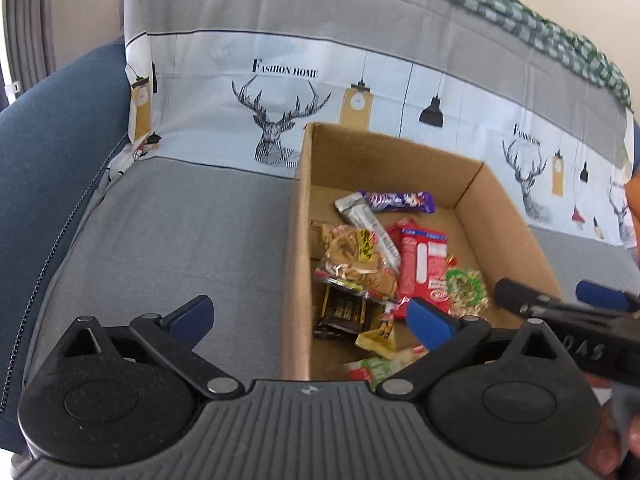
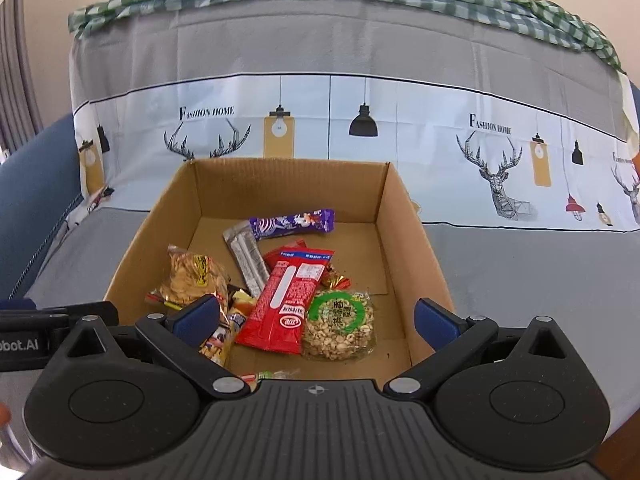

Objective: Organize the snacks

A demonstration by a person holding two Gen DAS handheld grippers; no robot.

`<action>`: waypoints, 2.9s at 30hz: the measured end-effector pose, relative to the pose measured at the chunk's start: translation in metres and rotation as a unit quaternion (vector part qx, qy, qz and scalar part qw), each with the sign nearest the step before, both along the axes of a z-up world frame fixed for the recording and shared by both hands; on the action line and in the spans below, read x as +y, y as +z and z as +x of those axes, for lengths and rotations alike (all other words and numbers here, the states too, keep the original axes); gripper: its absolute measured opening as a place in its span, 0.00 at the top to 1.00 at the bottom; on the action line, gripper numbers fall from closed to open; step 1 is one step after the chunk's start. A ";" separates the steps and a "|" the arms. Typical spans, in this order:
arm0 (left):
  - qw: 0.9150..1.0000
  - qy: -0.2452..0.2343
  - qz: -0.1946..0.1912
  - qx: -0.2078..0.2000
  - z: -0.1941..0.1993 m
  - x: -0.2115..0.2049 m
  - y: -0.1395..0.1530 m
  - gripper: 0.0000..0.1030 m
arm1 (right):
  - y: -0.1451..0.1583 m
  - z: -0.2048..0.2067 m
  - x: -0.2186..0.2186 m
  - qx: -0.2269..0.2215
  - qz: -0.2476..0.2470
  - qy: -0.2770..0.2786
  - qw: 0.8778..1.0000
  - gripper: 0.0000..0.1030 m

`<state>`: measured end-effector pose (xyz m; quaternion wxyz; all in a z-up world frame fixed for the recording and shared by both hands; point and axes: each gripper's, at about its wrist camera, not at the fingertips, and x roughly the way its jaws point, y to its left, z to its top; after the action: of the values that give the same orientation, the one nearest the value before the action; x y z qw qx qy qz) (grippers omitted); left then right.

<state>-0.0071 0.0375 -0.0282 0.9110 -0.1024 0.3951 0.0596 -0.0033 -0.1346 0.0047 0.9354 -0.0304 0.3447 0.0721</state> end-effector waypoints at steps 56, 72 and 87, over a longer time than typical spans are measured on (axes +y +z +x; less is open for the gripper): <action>0.999 -0.019 -0.020 0.021 0.005 -0.011 -0.012 0.01 | -0.003 0.005 -0.007 0.014 -0.003 -0.014 1.000 0.01; 0.999 -0.023 -0.020 0.020 0.005 -0.013 -0.012 0.01 | -0.004 0.005 -0.008 0.015 -0.003 -0.014 1.000 0.01; 0.999 -0.031 -0.022 0.016 0.004 -0.013 -0.012 0.01 | -0.004 0.005 -0.010 0.016 -0.001 -0.015 1.000 0.01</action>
<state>-0.0029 0.0245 -0.0401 0.9033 -0.1093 0.4141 0.0241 0.0019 -0.1444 0.0007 0.9308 -0.0254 0.3599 0.0580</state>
